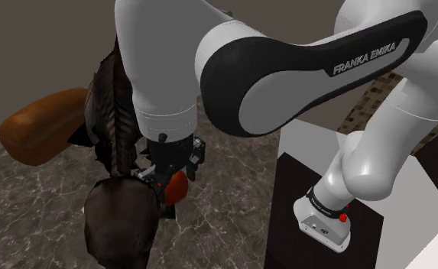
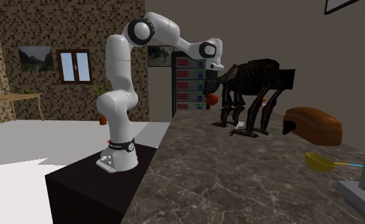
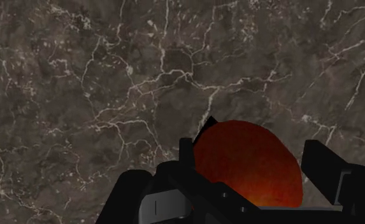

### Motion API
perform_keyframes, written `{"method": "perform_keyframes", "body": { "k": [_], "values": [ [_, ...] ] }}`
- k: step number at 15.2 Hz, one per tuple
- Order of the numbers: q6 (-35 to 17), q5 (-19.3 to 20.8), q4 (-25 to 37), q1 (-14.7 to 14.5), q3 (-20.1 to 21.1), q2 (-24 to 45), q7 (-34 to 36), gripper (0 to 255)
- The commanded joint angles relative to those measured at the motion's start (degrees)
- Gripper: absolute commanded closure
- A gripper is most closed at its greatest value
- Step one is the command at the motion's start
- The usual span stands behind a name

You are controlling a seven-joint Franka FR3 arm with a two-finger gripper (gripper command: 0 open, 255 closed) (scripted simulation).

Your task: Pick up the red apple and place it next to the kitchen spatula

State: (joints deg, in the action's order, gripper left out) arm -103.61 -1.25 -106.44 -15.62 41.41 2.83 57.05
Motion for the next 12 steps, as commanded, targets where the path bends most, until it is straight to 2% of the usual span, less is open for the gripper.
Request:
{"method": "perform_keyframes", "body": {
  "k": [1,12],
  "values": [
    [-0.96,0.87,0.26,-0.76,0.54,1.51,1.60,255],
    [-9.02,2.73,-5.80,-1.27,0.37,4.16,2.61,255]
  ]
}}
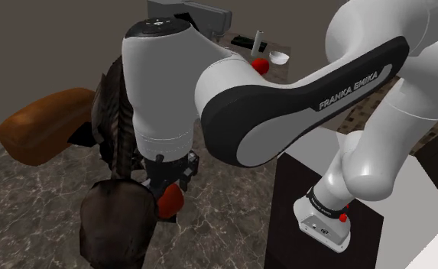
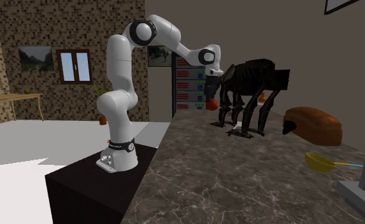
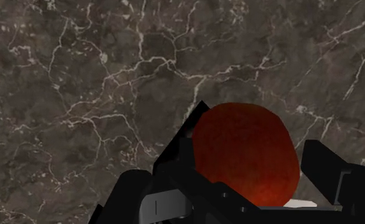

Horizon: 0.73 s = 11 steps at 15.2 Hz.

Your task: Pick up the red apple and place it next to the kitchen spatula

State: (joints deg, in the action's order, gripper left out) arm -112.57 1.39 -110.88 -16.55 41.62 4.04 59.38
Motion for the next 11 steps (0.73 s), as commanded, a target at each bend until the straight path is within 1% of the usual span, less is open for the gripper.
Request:
{"method": "perform_keyframes", "body": {
  "k": [1,11],
  "values": [
    [-0.78,0.33,-1.83,-0.40,0.13,3.29,0.42,255],
    [-7.79,3.45,-5.83,-1.10,-0.33,7.33,2.32,255]
  ]
}}
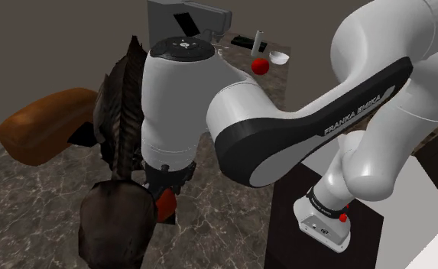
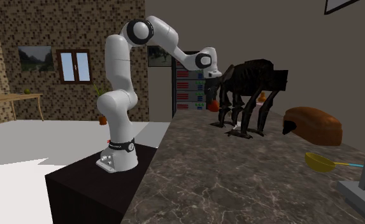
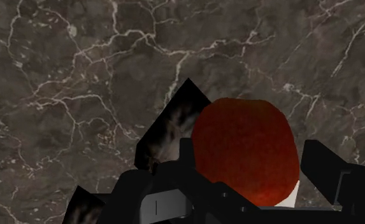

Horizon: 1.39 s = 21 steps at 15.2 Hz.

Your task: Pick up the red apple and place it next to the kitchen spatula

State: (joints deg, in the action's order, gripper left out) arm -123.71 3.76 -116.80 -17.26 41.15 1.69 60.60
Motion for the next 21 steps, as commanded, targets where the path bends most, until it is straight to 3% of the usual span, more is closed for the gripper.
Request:
{"method": "perform_keyframes", "body": {
  "k": [1,3,4,5,7,8,15,21],
  "values": [
    [2.67,1.50,-0.24,-0.36,0.17,10.17,1.37,255],
    [1.89,1.95,-0.60,-0.49,0.04,10.72,1.64,255],
    [-3.43,2.03,1.09,-0.34,0.04,1.76,1.22,0],
    [-3.43,2.03,1.09,-0.35,0.03,1.76,1.22,0],
    [-10.22,-14.50,-7.25,1.24,-0.61,-7.64,-9.13,0],
    [-12.30,-22.53,-10.72,0.39,-2.12,-11.63,-14.41,0],
    [-18.02,-18.86,-11.75,-0.38,-1.32,-6.42,-11.80,0],
    [-18.48,-18.51,-11.80,-0.36,-1.20,-5.97,-11.56,0]
  ]
}}
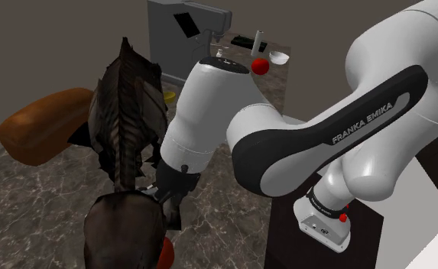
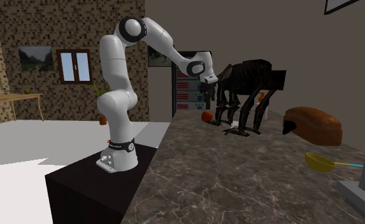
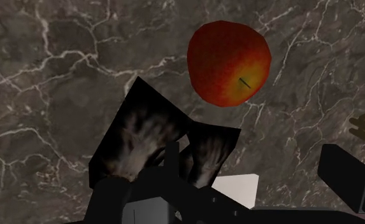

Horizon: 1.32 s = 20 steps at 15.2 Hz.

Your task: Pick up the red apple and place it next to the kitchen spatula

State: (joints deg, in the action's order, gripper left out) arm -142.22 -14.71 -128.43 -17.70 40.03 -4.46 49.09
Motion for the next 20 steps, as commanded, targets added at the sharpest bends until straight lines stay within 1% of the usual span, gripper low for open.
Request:
{"method": "perform_keyframes", "body": {
  "k": [1,3,4,13,14,16,18,20],
  "values": [
    [0.02,-0.04,-0.18,0.08,-0.08,0.18,-0.05,0],
    [0.02,-0.04,-0.18,0.09,-0.07,0.18,-0.05,0],
    [-0.04,0.03,-0.17,0.06,-0.02,0.24,0.07,255],
    [-0.07,0.22,0.11,0.00,0.10,0.19,0.26,255],
    [-0.07,0.22,0.11,0.00,0.10,0.19,0.26,0],
    [1.41,7.89,3.29,-0.09,1.72,6.07,4.34,0],
    [3.49,15.17,6.56,-1.43,2.15,11.91,8.10,0],
    [2.19,16.52,6.39,-2.23,1.51,13.32,9.03,0]
  ]
}}
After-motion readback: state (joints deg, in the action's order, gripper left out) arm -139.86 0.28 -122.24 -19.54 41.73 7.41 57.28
